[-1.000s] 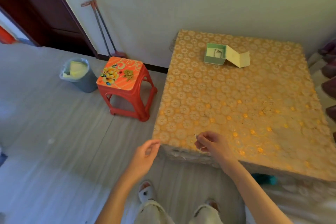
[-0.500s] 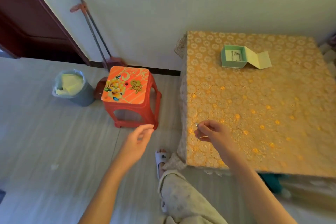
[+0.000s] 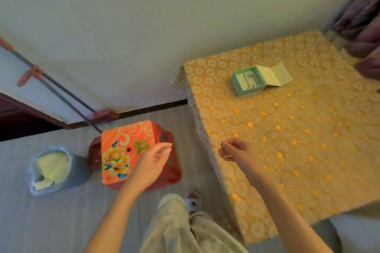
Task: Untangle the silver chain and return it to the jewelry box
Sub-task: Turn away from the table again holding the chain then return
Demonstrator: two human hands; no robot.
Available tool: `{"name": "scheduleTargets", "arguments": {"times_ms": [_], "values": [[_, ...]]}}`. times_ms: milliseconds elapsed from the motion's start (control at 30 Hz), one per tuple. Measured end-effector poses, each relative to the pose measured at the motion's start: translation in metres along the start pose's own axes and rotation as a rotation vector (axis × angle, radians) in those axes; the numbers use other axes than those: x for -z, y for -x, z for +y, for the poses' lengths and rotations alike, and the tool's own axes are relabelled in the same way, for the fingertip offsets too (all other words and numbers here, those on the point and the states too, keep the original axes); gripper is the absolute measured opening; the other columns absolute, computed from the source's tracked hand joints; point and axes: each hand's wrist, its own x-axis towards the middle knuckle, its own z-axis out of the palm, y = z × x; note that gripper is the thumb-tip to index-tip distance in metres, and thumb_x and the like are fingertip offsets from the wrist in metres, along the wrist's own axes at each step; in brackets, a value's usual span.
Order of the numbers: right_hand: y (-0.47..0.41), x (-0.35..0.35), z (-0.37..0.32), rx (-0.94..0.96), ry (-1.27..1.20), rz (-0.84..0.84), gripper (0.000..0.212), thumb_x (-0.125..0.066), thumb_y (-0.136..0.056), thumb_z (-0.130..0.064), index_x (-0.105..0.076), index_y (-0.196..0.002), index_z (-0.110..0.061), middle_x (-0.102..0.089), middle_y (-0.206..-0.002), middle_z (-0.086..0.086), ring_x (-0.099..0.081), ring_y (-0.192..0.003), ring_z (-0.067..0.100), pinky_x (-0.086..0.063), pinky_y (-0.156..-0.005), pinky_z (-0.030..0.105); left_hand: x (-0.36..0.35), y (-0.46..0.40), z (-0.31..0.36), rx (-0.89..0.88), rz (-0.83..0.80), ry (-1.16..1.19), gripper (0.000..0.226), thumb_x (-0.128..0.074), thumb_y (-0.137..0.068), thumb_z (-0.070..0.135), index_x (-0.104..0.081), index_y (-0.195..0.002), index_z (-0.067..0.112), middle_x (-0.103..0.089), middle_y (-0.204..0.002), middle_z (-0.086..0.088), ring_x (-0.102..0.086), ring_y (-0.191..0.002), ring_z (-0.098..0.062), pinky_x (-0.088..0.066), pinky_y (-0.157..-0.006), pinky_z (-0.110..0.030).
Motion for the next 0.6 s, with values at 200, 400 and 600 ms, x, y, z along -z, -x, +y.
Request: {"name": "scheduleTargets", "arguments": {"times_ms": [200, 400, 600], "values": [[-0.022, 0.002, -0.020, -0.024, -0.090, 0.184, 0.015, -0.053, -0.093, -0.015, -0.062, -0.082, -0.010, -0.067, -0.076, 0.006, -0.063, -0.073, 0.017, -0.051, -0.071, 0.028, 0.008, -0.073, 0.028, -0.080, -0.189, -0.054, 0.020, -0.047, -0.095, 0.028, -0.055, -0.094, 0.047, -0.065, -0.109, 0.008, -0.058, -0.105, -0.010, -0.045, -0.095, -0.032], [-0.035, 0.002, -0.016, -0.067, -0.195, 0.338, 0.013, -0.052, -0.093, -0.015, -0.063, -0.088, -0.008, -0.068, -0.078, 0.004, -0.063, -0.073, 0.016, -0.049, -0.067, 0.024, 0.000, -0.128, 0.046, -0.176, -0.416, -0.202, 0.016, -0.046, -0.095, 0.030, -0.054, -0.103, 0.041, -0.063, -0.112, 0.010, -0.057, -0.107, -0.006, -0.041, -0.090, -0.022], [-0.049, 0.029, -0.017, -0.082, -0.298, 0.419, 0.014, -0.054, -0.092, -0.016, -0.063, -0.083, -0.011, -0.067, -0.074, 0.003, -0.062, -0.073, 0.015, -0.050, -0.073, 0.028, -0.023, -0.168, 0.086, -0.202, -0.518, -0.238, 0.015, -0.045, -0.095, 0.034, -0.053, -0.106, 0.039, -0.061, -0.117, 0.010, -0.055, -0.110, -0.007, -0.042, -0.096, -0.026]]}}
